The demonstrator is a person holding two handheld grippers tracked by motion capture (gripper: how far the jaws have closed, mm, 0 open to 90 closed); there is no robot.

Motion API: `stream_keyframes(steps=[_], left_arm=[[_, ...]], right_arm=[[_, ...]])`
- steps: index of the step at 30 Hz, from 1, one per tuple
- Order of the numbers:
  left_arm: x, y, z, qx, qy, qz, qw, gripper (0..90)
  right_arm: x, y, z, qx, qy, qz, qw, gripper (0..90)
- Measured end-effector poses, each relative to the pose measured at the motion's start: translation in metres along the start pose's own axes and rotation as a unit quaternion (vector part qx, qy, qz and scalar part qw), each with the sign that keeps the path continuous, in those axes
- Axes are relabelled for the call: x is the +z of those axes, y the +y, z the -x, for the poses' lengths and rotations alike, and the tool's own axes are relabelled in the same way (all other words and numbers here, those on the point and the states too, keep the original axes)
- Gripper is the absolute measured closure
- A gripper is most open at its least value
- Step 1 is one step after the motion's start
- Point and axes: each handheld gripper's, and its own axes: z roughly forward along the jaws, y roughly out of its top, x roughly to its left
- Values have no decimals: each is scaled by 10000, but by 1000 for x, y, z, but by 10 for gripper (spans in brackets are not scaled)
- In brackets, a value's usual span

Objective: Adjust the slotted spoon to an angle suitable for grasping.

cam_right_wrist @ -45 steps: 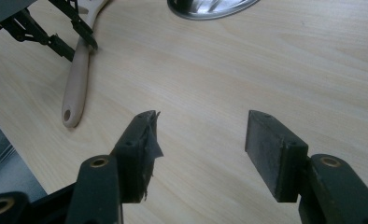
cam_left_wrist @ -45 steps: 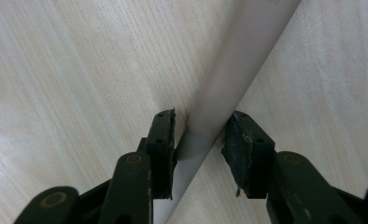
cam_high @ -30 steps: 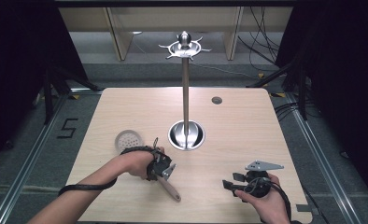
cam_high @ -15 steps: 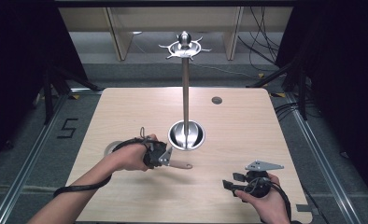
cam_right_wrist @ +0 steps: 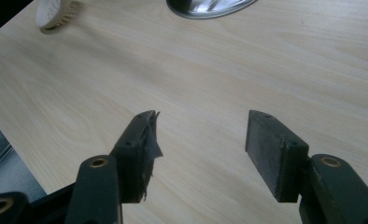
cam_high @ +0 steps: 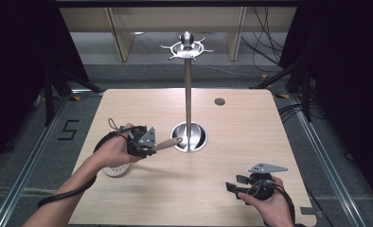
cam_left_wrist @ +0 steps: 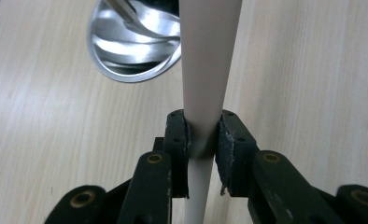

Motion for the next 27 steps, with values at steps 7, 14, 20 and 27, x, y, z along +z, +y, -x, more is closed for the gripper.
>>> stream_keyframes(steps=[7,14,20,27], left_arm=[[-19,-14,-4,-554,319,372,9973,748],[-35,-29,-2,-1019,699,792,9892,748],[-52,-40,-3,-1352,964,963,9814,748],[-61,-47,5,-1961,1383,1268,9625,749]], right_arm=[[0,0,0,6,-5,5,10000,441],[0,0,0,4,-14,19,10000,441],[-1,0,0,-3,-43,21,10000,441],[-1,0,0,-5,-48,26,10000,441]])
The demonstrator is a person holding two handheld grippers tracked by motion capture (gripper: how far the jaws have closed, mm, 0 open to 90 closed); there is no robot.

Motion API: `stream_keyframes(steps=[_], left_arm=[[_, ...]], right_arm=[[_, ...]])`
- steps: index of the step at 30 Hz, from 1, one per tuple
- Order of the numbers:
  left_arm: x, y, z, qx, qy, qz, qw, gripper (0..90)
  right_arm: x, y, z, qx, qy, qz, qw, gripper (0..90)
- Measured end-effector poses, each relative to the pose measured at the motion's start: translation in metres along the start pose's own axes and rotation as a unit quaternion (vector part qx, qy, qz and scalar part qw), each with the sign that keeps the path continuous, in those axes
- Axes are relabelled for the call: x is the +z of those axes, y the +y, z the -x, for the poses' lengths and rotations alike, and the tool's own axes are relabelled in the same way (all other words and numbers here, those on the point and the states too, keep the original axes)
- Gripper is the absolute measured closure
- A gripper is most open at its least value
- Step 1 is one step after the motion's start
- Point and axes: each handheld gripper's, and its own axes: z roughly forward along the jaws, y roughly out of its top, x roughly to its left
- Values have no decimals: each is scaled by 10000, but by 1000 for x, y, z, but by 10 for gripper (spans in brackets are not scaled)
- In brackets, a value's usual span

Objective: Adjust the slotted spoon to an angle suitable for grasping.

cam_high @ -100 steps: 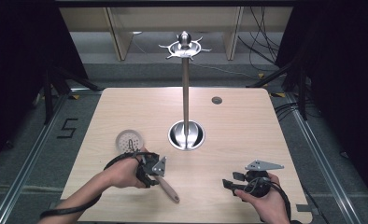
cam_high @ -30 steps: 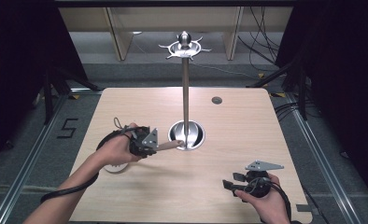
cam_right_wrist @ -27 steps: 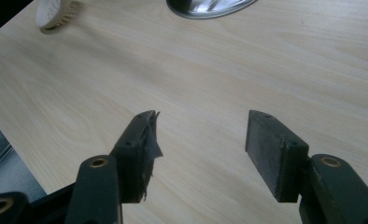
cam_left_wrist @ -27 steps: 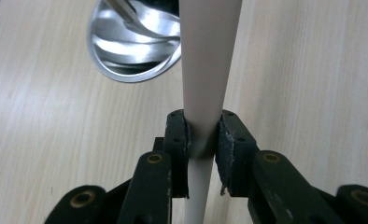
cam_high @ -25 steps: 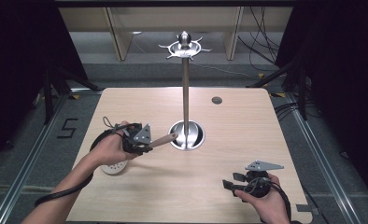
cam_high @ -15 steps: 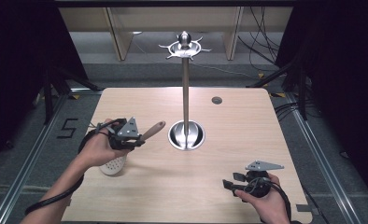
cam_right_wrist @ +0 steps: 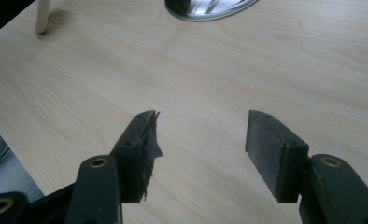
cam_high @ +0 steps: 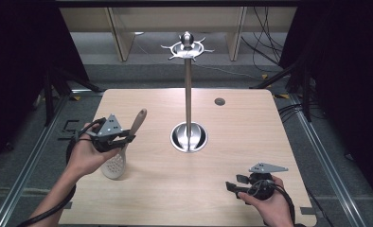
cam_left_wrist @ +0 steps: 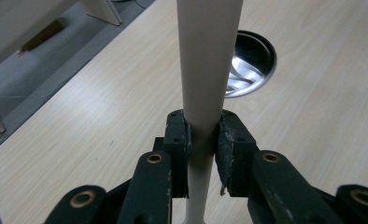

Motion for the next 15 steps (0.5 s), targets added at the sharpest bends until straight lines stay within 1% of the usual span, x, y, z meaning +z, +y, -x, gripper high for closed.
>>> stream_keyframes(steps=[1,2,4,5,6,7,8,9,10,11,12,13,14,15], left_arm=[[-3,0,-2,54,52,-19,10000,749],[-4,-1,-1,-103,76,44,9999,749],[-6,-3,0,-268,85,129,9995,749],[-6,-3,1,-398,100,255,9988,749],[-7,-4,3,-589,138,334,9976,749],[-8,-4,3,-603,163,350,9974,749],[-8,-4,5,-792,182,457,9956,749],[-8,-4,3,-645,200,523,9963,749],[-9,-4,6,-839,223,471,9951,749],[-8,-3,5,-763,253,533,9953,749],[-8,-3,6,-828,209,566,9947,749],[-8,-3,6,-862,236,600,9942,749],[-9,-2,7,-875,252,583,9941,749],[-10,-2,6,-809,248,548,9949,749]], right_arm=[[0,0,0,1,-1,0,10000,441],[0,0,0,5,1,-1,10000,441],[0,0,0,6,-7,-3,10000,441],[0,0,0,2,-3,-1,10000,441],[0,0,0,1,-4,-4,10000,441],[0,0,0,1,-2,-6,10000,441],[0,0,0,2,-4,-6,10000,441],[0,0,0,2,-2,-6,10000,441],[1,0,0,5,29,9,10000,441],[1,0,0,7,25,3,10000,441],[1,0,0,13,29,7,10000,441],[1,0,0,11,25,5,10000,440],[1,0,0,12,27,11,10000,441],[0,0,-1,5,-2,-2,10000,440]])
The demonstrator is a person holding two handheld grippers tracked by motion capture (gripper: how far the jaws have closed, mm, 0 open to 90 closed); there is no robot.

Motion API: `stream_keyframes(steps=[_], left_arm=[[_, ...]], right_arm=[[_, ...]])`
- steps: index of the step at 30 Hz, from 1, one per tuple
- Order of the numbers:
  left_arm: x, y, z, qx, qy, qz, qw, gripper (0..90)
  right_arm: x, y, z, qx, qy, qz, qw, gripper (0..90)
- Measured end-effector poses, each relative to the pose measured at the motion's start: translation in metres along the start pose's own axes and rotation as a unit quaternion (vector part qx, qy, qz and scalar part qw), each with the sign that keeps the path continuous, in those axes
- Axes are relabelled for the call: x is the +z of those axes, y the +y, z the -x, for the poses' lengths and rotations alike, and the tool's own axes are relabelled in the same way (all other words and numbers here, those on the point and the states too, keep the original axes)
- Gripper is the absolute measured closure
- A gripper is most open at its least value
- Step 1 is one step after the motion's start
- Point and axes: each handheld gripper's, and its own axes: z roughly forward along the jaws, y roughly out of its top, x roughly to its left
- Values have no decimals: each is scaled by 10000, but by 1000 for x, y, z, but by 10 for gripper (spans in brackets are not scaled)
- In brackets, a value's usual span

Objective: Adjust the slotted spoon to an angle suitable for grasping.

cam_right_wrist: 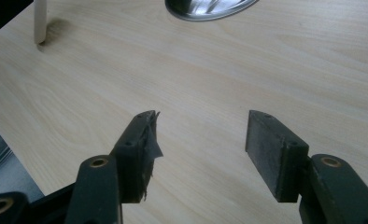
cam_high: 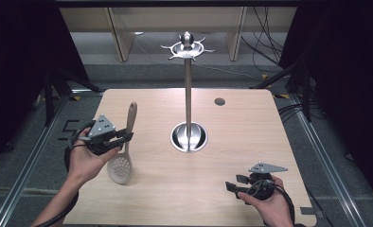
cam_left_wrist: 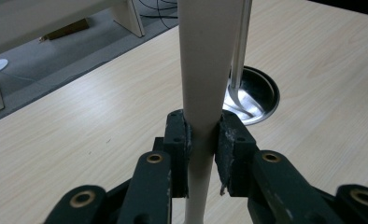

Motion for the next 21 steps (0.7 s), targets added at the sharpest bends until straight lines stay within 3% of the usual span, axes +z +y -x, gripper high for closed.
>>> stream_keyframes(steps=[1,8,10,21], left_arm=[[1,0,2,-152,2,104,9998,749],[-1,4,6,-277,-40,247,9993,749],[-2,5,7,-305,38,303,9991,749],[-6,14,10,-212,110,506,9984,749]], right_arm=[[0,0,0,-1,0,0,10000,441],[0,0,0,18,-2,4,10000,440],[0,0,1,17,-3,11,10000,441],[0,0,1,61,37,70,9999,441]])
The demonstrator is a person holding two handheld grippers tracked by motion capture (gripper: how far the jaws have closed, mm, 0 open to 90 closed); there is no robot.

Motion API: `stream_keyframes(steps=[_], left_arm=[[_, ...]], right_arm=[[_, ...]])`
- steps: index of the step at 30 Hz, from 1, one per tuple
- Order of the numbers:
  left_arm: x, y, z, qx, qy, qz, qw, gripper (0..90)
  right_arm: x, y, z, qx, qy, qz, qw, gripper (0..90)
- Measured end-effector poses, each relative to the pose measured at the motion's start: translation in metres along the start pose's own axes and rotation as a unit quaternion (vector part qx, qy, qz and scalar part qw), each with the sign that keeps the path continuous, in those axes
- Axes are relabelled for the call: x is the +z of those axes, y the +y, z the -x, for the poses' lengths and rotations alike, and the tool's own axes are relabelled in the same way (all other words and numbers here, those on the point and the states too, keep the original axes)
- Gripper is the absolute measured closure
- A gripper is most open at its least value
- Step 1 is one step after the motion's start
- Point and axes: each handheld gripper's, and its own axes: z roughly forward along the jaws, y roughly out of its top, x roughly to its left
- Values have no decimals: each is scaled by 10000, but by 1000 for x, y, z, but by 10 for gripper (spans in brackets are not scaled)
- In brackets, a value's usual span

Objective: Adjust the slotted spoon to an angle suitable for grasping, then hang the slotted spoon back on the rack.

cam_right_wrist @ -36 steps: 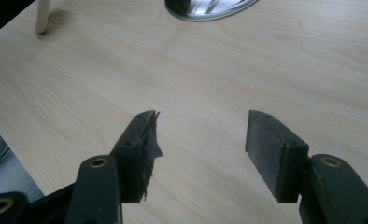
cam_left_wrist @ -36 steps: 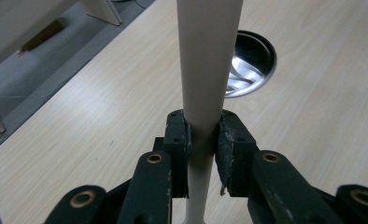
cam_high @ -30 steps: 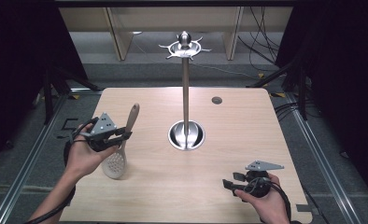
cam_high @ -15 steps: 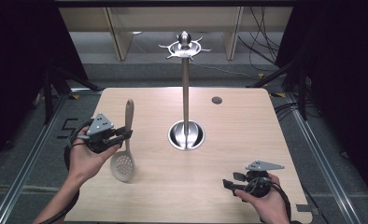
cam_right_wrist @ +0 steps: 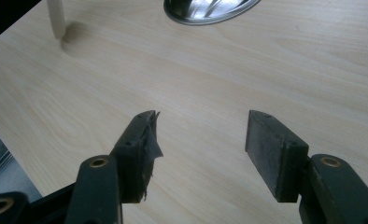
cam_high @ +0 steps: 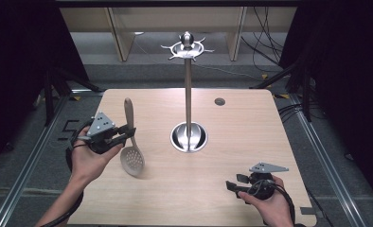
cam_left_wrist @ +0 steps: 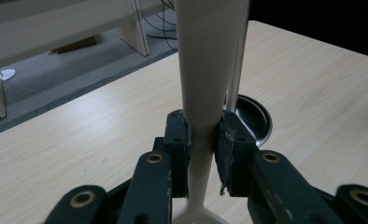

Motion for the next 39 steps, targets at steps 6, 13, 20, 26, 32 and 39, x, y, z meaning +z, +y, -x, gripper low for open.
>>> stream_keyframes(steps=[6,13,20,26,32,39], left_arm=[[0,6,3,-89,35,180,9998,749],[1,11,9,-228,60,183,9996,749],[4,19,12,-124,41,229,9997,749],[5,28,15,-49,45,248,9997,750],[7,36,18,-38,74,263,9996,749],[10,41,22,37,68,235,9997,749]], right_arm=[[0,0,-1,103,7,-21,9999,441],[0,1,1,25,-29,25,10000,443],[-1,2,2,157,-30,82,9998,443],[-1,3,3,-6,-66,159,9999,443],[0,4,2,-28,-24,157,9999,443],[2,5,0,-35,-13,123,9999,443]])
